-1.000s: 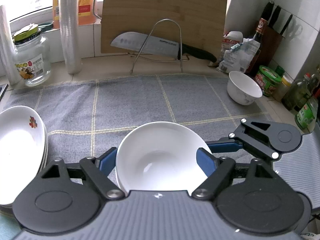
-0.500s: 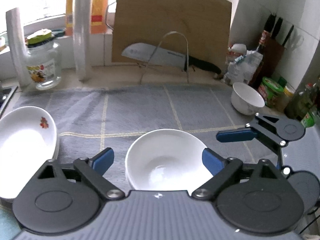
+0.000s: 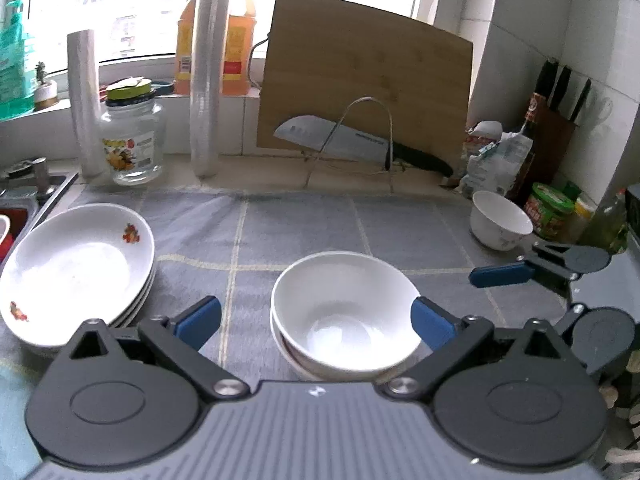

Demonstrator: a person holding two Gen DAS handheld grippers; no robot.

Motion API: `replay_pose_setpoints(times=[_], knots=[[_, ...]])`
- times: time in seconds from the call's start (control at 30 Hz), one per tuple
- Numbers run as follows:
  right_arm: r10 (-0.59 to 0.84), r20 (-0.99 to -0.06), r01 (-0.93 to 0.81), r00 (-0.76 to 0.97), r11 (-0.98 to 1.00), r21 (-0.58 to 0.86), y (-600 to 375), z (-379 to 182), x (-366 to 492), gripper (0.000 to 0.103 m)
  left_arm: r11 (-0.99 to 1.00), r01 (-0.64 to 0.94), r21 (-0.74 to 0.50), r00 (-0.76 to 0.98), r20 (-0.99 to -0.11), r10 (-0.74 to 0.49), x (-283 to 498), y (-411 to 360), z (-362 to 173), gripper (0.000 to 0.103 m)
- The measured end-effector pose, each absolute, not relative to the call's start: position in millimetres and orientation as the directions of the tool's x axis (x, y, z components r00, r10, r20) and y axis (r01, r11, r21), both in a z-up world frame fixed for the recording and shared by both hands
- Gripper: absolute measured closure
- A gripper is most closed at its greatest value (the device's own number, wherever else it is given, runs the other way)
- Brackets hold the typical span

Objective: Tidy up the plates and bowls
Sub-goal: 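Withdraw the open left tool from the bowl stack, then move the left tool toward the floral-pattern white bowl by the knife block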

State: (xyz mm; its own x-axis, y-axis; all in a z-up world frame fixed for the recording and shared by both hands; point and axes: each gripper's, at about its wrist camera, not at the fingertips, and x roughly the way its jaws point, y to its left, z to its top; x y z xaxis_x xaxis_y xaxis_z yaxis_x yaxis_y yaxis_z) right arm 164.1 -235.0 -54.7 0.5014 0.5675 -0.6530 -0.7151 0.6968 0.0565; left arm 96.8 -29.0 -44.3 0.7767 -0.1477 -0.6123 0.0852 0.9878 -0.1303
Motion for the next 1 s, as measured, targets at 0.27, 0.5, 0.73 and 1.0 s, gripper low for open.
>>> replay_pose_setpoints(times=[0.27, 0.5, 0.73, 1.0], knots=[[0.508, -0.667, -0.652, 0.546, 0.757, 0.044, -262.1, -60.0, 161.3, 0.0, 0.988, 0.112, -0.107, 0.776, -0.611, -0.154, 85.0, -51.3, -43.4, 0.003], [0.403, -0.684, -0.529, 0.608, 0.848, 0.029, -286.2, -61.8, 155.1, 0.0, 0.968, 0.242, -0.066, 0.763, -0.603, -0.232, 91.7, -75.0, -40.2, 0.003], [0.211, -0.706, -0.306, 0.676, 0.952, -0.008, -312.3, -55.4, 150.7, 0.0, 0.897, 0.435, -0.081, 0.718, -0.571, -0.399, 107.8, -99.1, -37.8, 0.003], [0.039, -0.7, -0.11, 0.713, 0.992, -0.057, -353.3, -42.8, 140.5, 0.0, 0.821, 0.563, -0.095, 0.66, -0.545, -0.517, 119.4, -141.6, -39.0, 0.003]])
